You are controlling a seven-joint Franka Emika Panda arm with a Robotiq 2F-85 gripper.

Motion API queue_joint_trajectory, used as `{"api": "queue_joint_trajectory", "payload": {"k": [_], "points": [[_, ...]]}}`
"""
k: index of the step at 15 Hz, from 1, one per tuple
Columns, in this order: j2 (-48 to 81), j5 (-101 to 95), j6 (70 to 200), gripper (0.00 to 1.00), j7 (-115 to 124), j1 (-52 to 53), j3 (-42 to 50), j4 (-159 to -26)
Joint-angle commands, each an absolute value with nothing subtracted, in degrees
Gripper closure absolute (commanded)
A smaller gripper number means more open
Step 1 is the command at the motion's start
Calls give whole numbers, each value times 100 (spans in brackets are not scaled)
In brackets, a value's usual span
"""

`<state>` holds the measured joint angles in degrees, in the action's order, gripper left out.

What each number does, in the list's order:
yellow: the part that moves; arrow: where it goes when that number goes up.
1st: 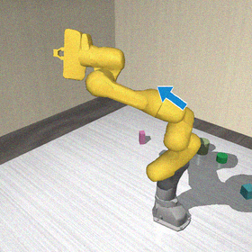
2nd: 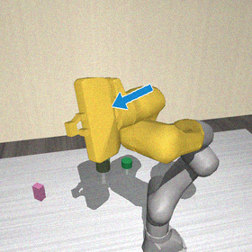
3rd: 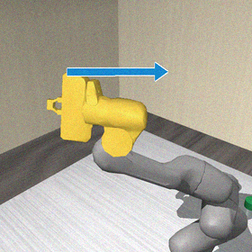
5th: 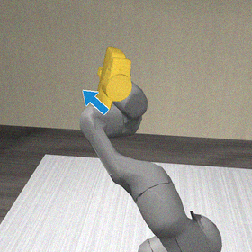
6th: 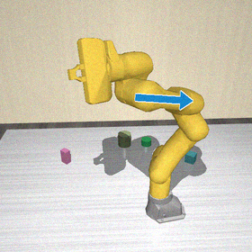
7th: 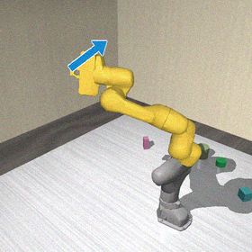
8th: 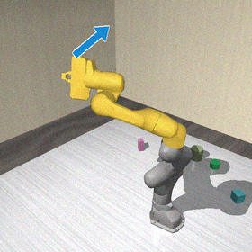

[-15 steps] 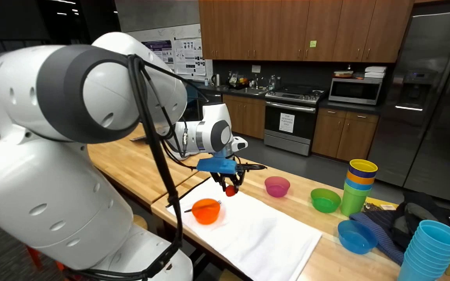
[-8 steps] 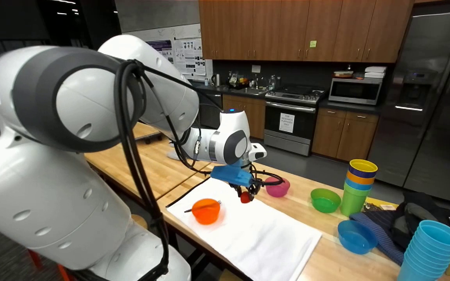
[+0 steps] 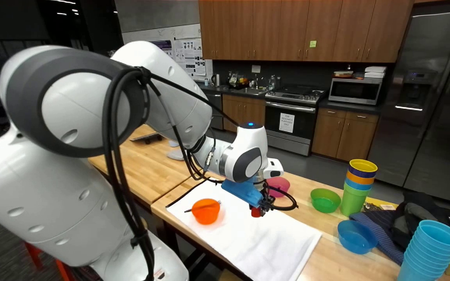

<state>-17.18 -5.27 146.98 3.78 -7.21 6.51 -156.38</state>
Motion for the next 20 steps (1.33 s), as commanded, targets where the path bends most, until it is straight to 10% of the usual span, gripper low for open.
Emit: {"api": "queue_joint_trajectory", "payload": {"k": [1,20], "points": [[-1602,-400,14927,76,401,-923,762,-15808],[-72,-509,14979,76,352,-993,760,-14740]]}}
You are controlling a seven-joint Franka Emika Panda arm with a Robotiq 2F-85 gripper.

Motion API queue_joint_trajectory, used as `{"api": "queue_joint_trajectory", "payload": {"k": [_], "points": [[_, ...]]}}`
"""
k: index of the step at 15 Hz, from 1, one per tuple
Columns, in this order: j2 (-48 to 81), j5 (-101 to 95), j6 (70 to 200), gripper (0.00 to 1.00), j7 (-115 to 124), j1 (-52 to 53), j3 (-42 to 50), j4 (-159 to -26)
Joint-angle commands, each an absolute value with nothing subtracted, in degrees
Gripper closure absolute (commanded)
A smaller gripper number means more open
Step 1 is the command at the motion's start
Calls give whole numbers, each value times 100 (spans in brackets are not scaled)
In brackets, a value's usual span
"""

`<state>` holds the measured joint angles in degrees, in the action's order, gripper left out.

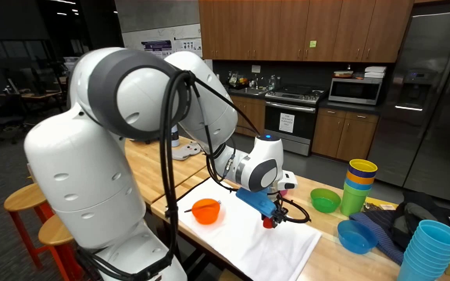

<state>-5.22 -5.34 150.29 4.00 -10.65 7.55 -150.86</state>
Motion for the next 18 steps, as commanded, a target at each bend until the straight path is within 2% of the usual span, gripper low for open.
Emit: {"api": "queue_joint_trajectory", "payload": {"k": [1,6,7,8,12,17,18], "points": [[34,-530,14963,76,363,-982,772,-14665],[395,-590,14881,76,444,-943,823,-14471],[407,-581,14706,26,547,-922,823,-14456],[346,-531,14940,49,417,-933,828,-14572],[411,-530,14820,26,448,-917,829,-14527],[412,-530,14810,26,467,-911,829,-14521],[413,-530,14809,6,469,-910,829,-14521]]}}
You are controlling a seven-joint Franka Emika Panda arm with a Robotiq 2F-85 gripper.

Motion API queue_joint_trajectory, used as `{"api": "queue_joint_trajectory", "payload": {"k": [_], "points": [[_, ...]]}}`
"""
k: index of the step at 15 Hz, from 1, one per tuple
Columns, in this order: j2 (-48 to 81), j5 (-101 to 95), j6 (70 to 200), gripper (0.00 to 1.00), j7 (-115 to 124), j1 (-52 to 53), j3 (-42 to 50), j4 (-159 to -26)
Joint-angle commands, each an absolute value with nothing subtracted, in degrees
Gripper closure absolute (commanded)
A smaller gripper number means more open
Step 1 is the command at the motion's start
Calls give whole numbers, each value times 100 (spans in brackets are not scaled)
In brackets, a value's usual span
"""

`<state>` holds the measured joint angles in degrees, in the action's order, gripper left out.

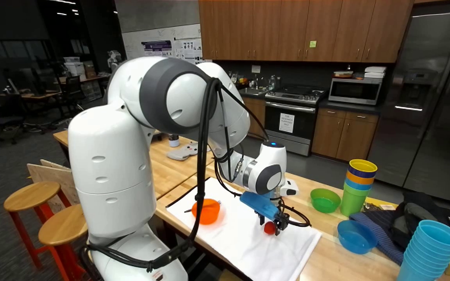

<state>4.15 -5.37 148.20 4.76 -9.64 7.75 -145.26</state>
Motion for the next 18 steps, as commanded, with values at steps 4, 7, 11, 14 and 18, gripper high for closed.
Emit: {"api": "queue_joint_trajectory", "payload": {"k": [4,7,11,14,18], "points": [[101,-910,14987,0,535,-769,783,-14782],[-147,-990,15094,0,549,-721,781,-14834],[-347,-498,15140,0,317,-790,810,-14764],[-386,-181,15349,0,389,-847,865,-14693],[-340,543,15618,0,853,-889,887,-14650]]}}
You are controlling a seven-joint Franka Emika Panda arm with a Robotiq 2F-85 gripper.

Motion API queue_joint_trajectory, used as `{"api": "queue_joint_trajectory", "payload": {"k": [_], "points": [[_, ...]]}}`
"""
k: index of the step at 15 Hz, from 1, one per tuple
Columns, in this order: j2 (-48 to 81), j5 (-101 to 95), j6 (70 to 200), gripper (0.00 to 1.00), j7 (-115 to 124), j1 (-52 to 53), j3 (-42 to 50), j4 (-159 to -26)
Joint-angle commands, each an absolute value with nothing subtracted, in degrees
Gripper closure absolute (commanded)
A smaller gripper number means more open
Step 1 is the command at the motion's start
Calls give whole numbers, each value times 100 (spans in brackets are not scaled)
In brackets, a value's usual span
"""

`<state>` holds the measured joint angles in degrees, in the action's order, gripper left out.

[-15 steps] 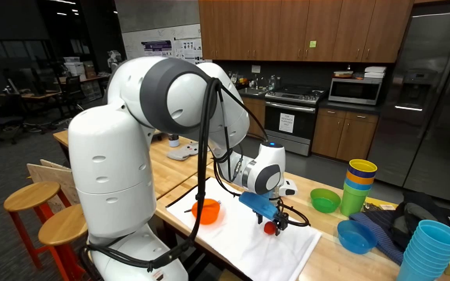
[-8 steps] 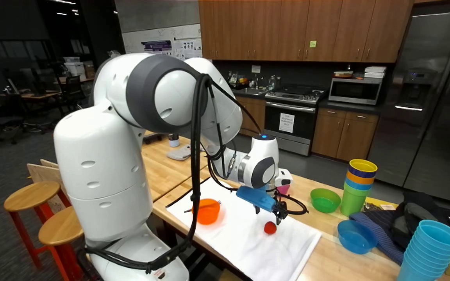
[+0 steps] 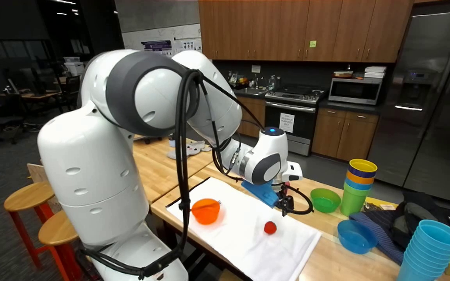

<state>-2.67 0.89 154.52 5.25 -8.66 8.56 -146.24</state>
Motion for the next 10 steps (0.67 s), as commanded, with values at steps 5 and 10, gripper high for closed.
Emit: {"api": "queue_joint_trajectory", "payload": {"k": [5,10], "points": [[-135,1531,16120,0,1431,-836,832,-14502],[97,1598,17013,0,2194,-772,735,-14421]]}}
